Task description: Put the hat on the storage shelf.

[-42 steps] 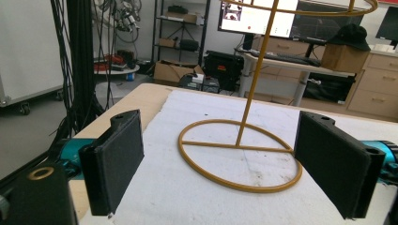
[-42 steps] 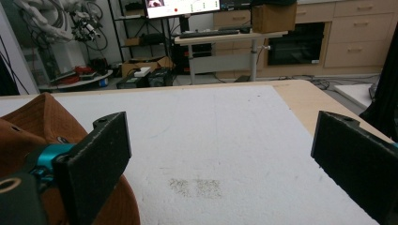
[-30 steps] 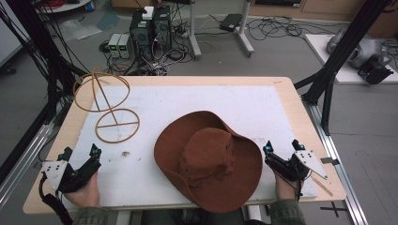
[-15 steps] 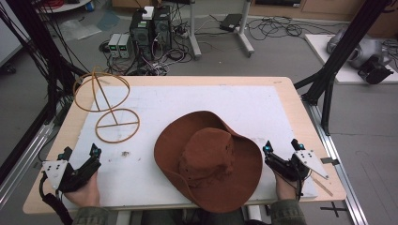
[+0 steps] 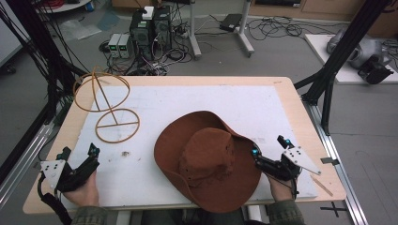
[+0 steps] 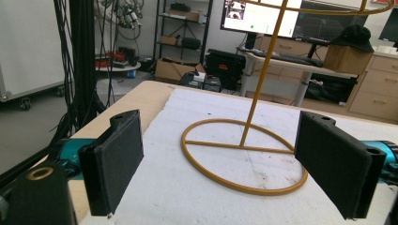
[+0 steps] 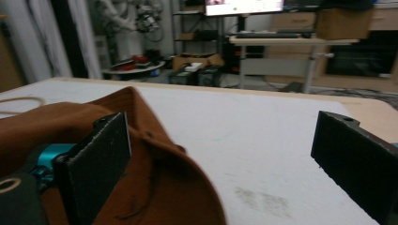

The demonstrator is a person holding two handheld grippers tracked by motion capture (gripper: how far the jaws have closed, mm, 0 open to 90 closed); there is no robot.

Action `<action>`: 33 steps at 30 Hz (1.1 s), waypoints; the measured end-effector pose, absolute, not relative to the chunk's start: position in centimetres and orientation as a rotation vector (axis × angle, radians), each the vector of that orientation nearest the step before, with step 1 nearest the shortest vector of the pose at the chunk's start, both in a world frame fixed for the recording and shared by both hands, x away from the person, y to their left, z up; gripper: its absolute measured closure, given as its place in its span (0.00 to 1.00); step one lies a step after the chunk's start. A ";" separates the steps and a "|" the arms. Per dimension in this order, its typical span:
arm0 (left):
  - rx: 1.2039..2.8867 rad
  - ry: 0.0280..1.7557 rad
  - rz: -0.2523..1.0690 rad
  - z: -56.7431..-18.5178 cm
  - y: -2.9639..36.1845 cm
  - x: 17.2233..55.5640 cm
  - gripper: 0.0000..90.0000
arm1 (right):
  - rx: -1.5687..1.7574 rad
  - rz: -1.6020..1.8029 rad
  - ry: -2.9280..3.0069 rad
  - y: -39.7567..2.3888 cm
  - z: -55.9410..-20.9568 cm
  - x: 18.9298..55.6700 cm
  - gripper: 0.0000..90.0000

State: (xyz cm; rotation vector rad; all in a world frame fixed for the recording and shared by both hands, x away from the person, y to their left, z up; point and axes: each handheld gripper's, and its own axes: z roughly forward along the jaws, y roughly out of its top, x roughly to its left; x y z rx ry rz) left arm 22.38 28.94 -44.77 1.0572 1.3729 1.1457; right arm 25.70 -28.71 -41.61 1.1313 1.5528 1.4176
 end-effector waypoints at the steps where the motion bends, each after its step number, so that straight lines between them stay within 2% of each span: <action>1: 1.057 1.373 1.146 -44.8 28.9 22.4 0.18 | 1.115 1.430 1.580 -28.5 -41.5 25.7 0.05; 18: 1.036 1.388 1.138 -44.8 29.3 22.3 0.18 | 0.908 1.509 1.938 -23.4 -40.8 25.0 0.05; 33: 1.018 1.394 1.133 -44.8 29.6 22.3 0.18 | 0.833 1.403 2.152 -19.7 -42.5 25.3 0.05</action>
